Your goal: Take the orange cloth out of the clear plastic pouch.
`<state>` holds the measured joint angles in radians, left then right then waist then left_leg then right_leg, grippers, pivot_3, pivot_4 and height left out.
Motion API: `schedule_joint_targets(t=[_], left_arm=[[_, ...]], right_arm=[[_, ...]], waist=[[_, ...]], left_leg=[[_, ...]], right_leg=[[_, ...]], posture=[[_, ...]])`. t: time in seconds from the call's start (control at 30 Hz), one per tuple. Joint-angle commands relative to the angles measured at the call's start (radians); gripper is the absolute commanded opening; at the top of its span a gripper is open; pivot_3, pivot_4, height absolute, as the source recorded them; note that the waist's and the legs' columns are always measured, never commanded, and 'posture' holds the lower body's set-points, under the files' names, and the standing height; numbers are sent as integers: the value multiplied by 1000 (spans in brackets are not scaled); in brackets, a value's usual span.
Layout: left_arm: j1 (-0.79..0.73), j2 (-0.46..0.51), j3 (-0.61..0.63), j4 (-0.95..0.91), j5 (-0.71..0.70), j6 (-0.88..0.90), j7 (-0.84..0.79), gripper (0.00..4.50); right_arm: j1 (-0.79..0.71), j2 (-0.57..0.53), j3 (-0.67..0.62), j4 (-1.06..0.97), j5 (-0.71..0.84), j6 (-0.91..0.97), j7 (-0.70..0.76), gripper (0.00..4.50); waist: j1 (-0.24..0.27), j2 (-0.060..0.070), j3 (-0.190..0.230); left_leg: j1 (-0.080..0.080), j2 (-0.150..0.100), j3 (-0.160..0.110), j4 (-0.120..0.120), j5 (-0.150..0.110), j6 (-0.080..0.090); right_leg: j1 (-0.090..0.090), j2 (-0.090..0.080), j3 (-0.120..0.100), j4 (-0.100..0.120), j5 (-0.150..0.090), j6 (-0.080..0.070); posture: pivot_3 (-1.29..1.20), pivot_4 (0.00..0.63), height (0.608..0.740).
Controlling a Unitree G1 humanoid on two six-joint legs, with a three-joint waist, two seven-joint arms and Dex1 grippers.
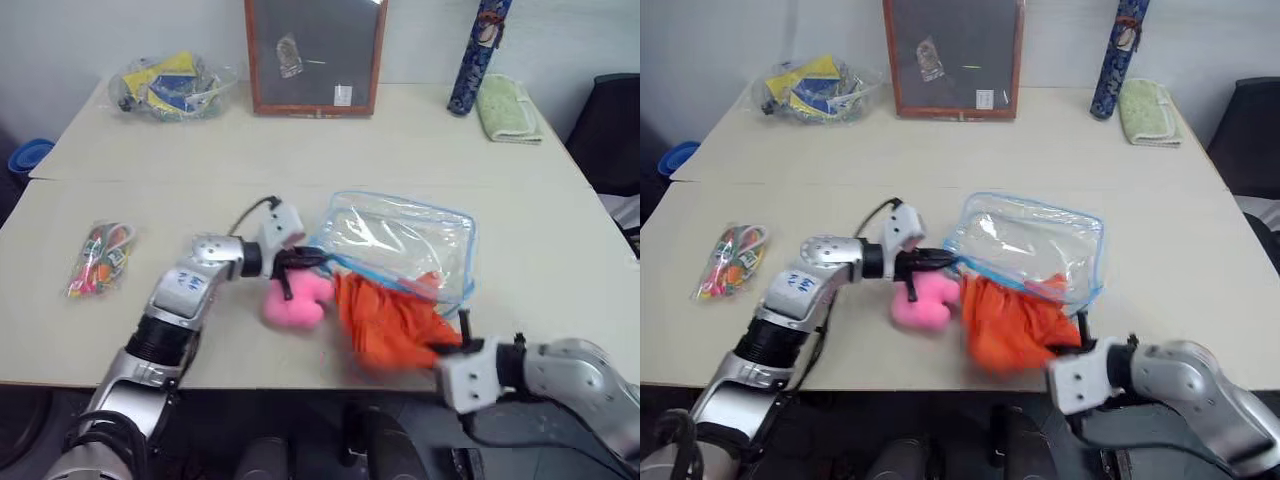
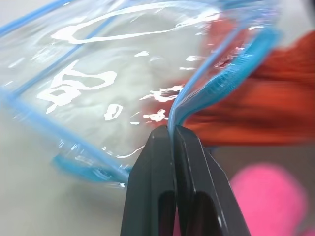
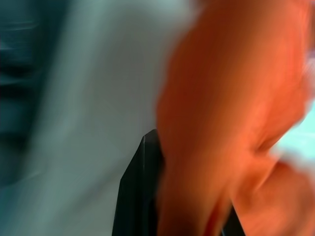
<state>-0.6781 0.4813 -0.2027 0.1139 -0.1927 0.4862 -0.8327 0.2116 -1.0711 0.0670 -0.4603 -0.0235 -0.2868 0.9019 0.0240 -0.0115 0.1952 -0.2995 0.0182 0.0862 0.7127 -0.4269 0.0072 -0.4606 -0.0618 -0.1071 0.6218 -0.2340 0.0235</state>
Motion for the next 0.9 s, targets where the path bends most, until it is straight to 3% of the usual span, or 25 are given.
schedule_joint_targets(t=[0.03,0.27,0.37,0.5,0.73,0.9], left_arm=[[-30,-11,22,28,30,-39,39,0],[7,44,7,-15,52,-77,-23,0],[47,86,-1,-106,38,-68,-77,0],[110,116,-16,-249,-10,-53,-155,0],[155,116,-39,-323,-8,-64,-180,0],[151,110,-44,-325,-13,-60,-188,0]], right_arm=[[75,-29,-113,-21,45,-67,30,22],[102,-1,-300,225,-50,-114,-63,22],[65,14,-376,326,-32,-51,-109,22],[-43,106,-468,456,65,190,-208,22],[-122,270,-492,450,114,541,-349,22],[-94,299,-445,390,78,553,-363,22]], waist=[[1,0,0],[0,0,0],[-1,0,0],[-1,0,0],[0,2,0],[-1,4,0]], left_leg=[[0,0,0,0,0,0],[0,0,1,0,0,0],[0,1,3,-1,0,0],[0,1,3,0,0,0],[0,1,3,0,0,0],[0,1,4,-1,0,0]], right_leg=[[0,0,0,0,0,0],[0,0,1,0,0,0],[0,0,2,0,0,0],[0,0,3,1,0,0],[0,0,3,1,0,-1],[0,0,4,1,0,-1]], posture=[[0,150,740],[0,150,740],[0,150,740],[0,150,740],[0,150,740],[0,150,740]])
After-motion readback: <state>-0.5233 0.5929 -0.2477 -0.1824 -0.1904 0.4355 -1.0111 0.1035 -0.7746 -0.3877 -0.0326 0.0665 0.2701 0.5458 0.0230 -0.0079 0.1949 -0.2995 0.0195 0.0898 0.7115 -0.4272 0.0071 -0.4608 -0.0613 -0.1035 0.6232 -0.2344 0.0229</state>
